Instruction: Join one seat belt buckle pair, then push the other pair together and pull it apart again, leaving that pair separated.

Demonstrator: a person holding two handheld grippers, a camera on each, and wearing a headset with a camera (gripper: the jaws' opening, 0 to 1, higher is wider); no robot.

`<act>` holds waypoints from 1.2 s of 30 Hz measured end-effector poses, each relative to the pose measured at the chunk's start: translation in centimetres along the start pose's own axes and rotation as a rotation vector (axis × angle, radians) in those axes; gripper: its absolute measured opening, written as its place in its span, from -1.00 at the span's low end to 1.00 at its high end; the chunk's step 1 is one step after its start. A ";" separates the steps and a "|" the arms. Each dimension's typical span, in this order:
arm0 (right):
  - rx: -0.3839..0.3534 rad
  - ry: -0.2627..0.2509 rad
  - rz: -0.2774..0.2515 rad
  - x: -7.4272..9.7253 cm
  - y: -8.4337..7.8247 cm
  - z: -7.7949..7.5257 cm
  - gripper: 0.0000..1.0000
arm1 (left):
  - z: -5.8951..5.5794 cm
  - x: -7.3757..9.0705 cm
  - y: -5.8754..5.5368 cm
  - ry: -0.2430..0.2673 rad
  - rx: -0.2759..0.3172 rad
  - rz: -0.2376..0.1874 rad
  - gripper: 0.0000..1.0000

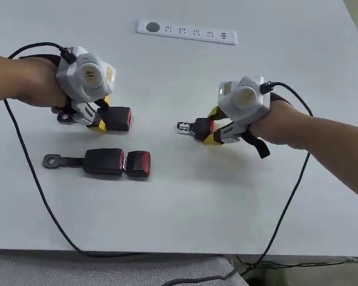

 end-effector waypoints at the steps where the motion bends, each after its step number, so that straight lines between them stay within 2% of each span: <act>1: -0.005 0.000 0.004 0.2 -0.3 0.0 -0.30 | 0.0 0.0 0.0 0.003 0.004 -0.003 -0.36; 6: -0.008 0.001 0.029 0.6 -1.2 0.1 -0.30 | 0.0 0.1 0.1 0.008 0.008 -0.010 -0.36; 9: -0.017 0.000 0.043 0.6 -1.0 0.1 -0.29 | -0.1 0.1 0.3 0.018 0.014 0.014 -0.35; 13: -0.016 -0.027 0.070 0.7 -0.9 -0.3 -0.16 | -0.1 0.3 0.3 0.028 0.012 0.027 -0.34; 15: -0.012 -0.045 0.083 0.8 -0.9 -0.4 -0.08 | -0.1 0.4 -0.1 0.031 0.043 0.047 -0.31; 16: -0.017 -0.048 0.086 1.0 -0.9 -0.4 0.00 | 0.2 0.8 0.0 0.049 0.069 0.031 -0.28; 18: -0.084 -0.061 0.056 1.6 -0.5 -0.3 0.02 | 0.5 1.7 0.4 0.073 0.095 -0.014 -0.27; 20: -0.107 -0.092 -0.008 2.7 0.4 -0.6 0.03 | 0.6 2.7 0.4 0.090 0.099 -0.020 -0.22; 23: -0.152 -0.117 -0.068 4.1 1.3 -0.3 0.05 | 0.2 4.1 0.5 0.111 0.118 -0.048 -0.22; 26: -0.161 -0.124 -0.081 5.2 1.5 1.1 0.08 | -0.5 5.3 0.4 0.141 0.180 -0.077 -0.21; 28: -0.184 -0.128 -0.111 5.7 2.0 2.2 0.10 | -1.6 5.9 0.3 0.148 0.177 -0.094 -0.16; 31: -0.192 -0.133 -0.126 6.1 2.4 3.8 0.20 | -3.5 6.9 0.1 0.170 0.199 -0.122 -0.08; 33: -0.185 -0.147 -0.131 6.4 2.7 4.9 0.22 | -4.5 7.3 -0.2 0.180 0.225 -0.130 -0.04; 36: -0.198 -0.168 -0.152 6.7 3.4 6.2 0.34 | -6.8 7.9 -0.9 0.185 0.266 -0.160 0.04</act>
Point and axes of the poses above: the centre of the closed fingertips' face, and the gripper's own axes: x roughly backward along the fingers, z roughly to its left, y roughly out of its top, the point moved 1 cm from there along x, roughly backward along the fingers, and after that the axes turned 6 degrees about x, right-handed, at the moved point
